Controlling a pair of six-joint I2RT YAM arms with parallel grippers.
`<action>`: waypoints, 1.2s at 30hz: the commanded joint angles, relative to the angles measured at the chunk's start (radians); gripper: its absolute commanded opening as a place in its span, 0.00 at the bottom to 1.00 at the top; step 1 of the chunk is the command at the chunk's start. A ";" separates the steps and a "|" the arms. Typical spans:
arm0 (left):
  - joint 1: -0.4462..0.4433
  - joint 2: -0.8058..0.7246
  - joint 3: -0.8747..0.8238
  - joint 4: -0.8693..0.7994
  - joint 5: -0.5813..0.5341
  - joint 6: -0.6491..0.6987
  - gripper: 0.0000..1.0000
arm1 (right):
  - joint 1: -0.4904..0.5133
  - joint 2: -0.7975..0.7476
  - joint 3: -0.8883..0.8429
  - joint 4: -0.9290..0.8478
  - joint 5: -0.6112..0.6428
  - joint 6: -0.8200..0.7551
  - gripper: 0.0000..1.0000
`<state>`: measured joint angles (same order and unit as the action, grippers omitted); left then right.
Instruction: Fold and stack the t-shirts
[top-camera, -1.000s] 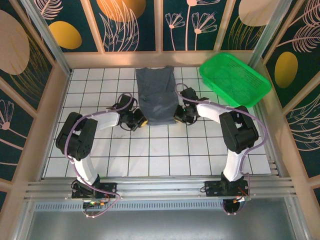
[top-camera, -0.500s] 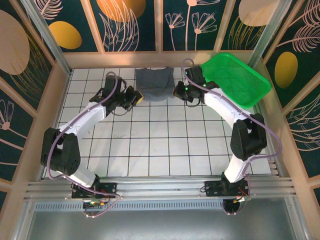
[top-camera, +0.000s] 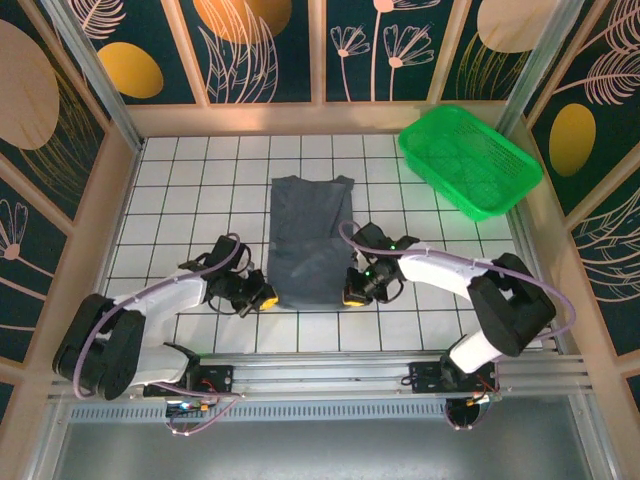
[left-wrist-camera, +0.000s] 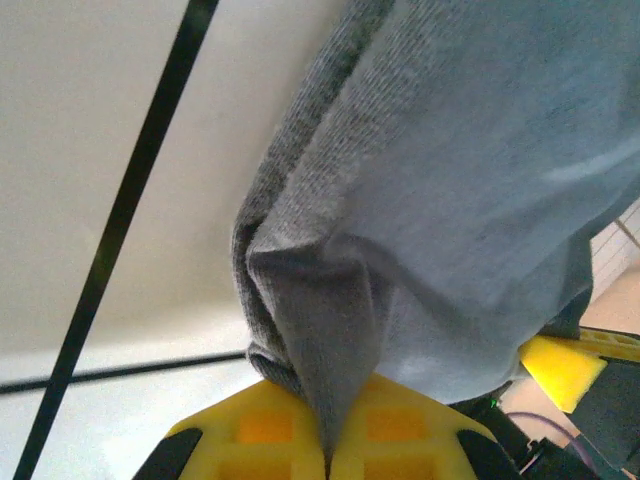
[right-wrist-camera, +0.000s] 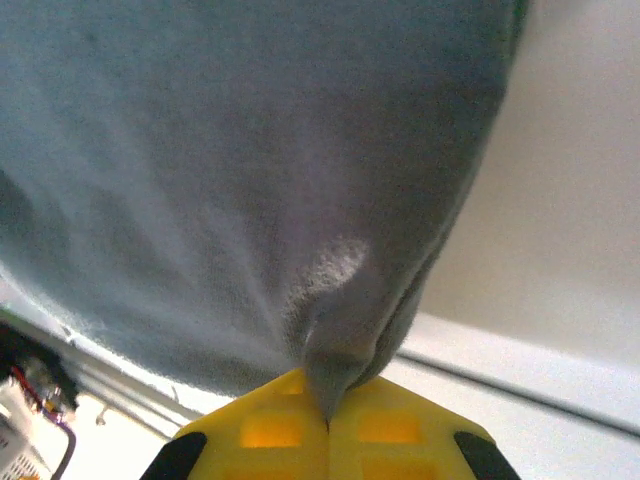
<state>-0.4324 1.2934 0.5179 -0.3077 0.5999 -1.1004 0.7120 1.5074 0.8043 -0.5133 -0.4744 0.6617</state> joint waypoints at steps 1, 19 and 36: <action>0.001 -0.035 0.009 -0.033 0.011 0.011 0.00 | -0.002 -0.066 0.004 -0.022 -0.016 0.035 0.00; 0.068 0.126 0.514 -0.066 -0.181 -0.020 0.00 | -0.160 0.051 0.499 -0.154 0.244 0.025 0.00; 0.144 0.453 0.818 -0.023 -0.169 0.047 0.00 | -0.288 0.406 0.921 -0.140 0.238 -0.057 0.00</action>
<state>-0.2989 1.6974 1.2942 -0.3431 0.4332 -1.0821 0.4397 1.8767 1.6627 -0.6407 -0.2440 0.6338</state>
